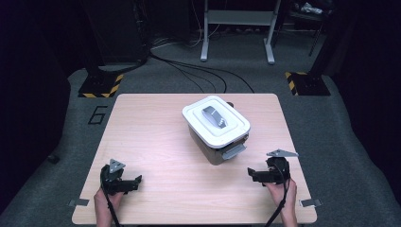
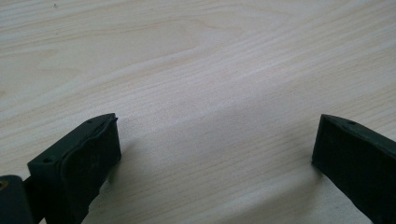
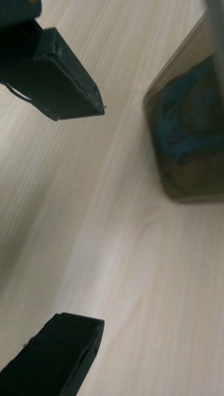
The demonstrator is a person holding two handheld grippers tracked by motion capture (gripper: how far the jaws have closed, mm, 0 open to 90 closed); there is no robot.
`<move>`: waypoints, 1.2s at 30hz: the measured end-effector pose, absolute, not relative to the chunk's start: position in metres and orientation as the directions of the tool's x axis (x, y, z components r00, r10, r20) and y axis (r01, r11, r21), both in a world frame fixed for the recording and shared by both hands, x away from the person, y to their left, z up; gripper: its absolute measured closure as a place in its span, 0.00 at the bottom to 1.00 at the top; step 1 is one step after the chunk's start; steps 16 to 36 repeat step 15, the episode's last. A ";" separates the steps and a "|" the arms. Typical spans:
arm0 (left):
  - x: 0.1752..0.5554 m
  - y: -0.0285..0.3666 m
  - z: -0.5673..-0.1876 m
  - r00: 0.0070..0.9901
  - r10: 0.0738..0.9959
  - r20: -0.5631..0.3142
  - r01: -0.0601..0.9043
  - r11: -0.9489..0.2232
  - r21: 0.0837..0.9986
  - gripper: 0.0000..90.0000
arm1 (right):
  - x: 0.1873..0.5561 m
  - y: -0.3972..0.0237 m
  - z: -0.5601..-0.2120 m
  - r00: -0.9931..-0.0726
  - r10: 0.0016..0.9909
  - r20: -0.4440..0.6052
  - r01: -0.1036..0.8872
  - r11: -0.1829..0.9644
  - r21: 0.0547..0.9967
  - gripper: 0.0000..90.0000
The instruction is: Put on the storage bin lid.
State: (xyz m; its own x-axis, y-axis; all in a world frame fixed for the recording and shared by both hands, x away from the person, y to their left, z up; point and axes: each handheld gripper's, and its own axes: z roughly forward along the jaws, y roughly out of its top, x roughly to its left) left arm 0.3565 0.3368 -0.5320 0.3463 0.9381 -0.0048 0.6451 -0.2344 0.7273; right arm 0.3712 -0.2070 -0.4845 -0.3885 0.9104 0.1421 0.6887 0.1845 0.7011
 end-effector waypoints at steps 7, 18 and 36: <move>0.356 0.337 -0.532 0.346 0.938 -0.005 0.645 -0.234 0.727 0.01 | 0.366 -0.211 -0.508 -0.350 0.930 0.109 0.680 0.172 0.713 0.00; 0.357 0.337 -0.532 0.346 0.938 -0.003 0.644 -0.235 0.728 0.01 | 0.363 -0.213 -0.530 -0.317 0.948 0.000 0.659 0.220 0.719 0.00; 0.357 0.337 -0.532 0.346 0.938 -0.003 0.644 -0.235 0.728 0.01 | 0.363 -0.213 -0.530 -0.317 0.948 0.000 0.659 0.220 0.719 0.00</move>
